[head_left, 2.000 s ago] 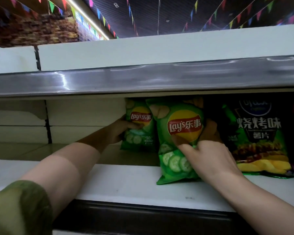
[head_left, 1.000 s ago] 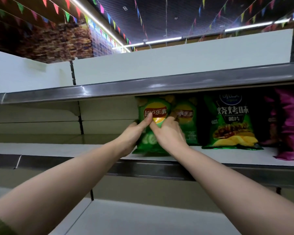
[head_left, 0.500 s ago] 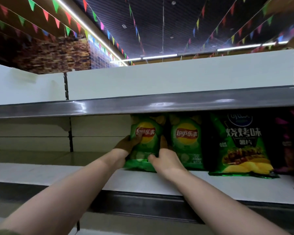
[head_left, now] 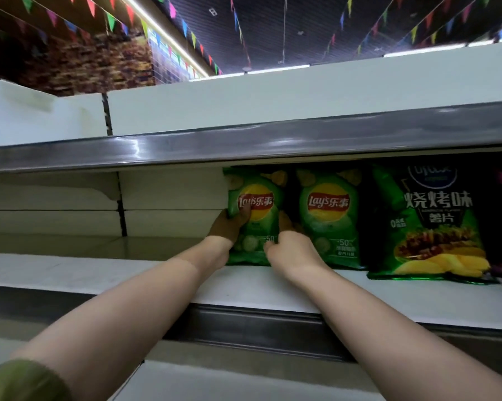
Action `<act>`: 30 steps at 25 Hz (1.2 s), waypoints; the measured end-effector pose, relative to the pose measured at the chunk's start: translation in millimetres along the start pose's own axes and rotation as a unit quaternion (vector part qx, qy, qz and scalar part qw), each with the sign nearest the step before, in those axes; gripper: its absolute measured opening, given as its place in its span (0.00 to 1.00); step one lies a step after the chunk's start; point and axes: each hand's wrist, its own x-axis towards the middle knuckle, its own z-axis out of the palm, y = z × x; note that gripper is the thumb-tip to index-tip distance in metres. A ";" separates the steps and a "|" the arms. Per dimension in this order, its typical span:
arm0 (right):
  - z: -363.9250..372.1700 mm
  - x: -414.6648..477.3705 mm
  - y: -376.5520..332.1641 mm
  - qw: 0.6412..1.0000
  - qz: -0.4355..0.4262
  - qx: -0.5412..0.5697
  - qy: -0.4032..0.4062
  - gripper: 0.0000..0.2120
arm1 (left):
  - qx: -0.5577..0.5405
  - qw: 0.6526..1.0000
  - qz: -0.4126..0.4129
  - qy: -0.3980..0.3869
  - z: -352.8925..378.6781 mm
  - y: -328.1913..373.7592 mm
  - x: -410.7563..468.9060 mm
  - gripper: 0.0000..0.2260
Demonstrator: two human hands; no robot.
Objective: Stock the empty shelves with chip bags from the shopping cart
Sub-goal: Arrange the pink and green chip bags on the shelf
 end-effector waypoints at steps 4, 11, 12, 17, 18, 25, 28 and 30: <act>0.2 -3.7 2.4 0.999 0.011 0.018 0.029 0.29 | 0.020 0.999 -0.018 0.018 -5.3 3.4 -6.5 0.21; -6.3 -10.6 3.2 0.996 0.001 0.060 0.059 0.20 | 0.140 0.988 -0.053 0.021 -0.8 16.0 -16.8 0.32; -8.9 -11.3 2.2 0.995 -0.006 0.065 0.071 0.19 | 0.191 0.979 -0.044 0.053 -0.9 16.8 -14.0 0.34; -22.2 -24.7 -8.7 0.987 -0.083 0.084 0.111 0.08 | 0.271 0.943 -0.014 0.191 -14.9 31.2 -77.1 0.26; -24.5 -29.0 -9.9 0.982 -0.107 0.100 0.119 0.07 | 0.256 0.946 -0.002 0.200 -23.9 31.2 -101.9 0.27; 24.0 -99.4 -59.1 0.881 -0.393 0.228 0.132 0.13 | 0.327 0.911 0.005 0.252 -100.5 0.4 -296.4 0.09; 94.6 -161.4 -100.2 0.843 -0.440 0.311 0.015 0.12 | 0.317 0.900 -0.037 0.299 -138.6 -12.9 -350.8 0.11; 143.7 -193.5 -119.7 0.817 -0.469 0.333 -0.042 0.13 | 0.320 0.885 -0.052 0.335 -167.4 -19.8 -371.7 0.13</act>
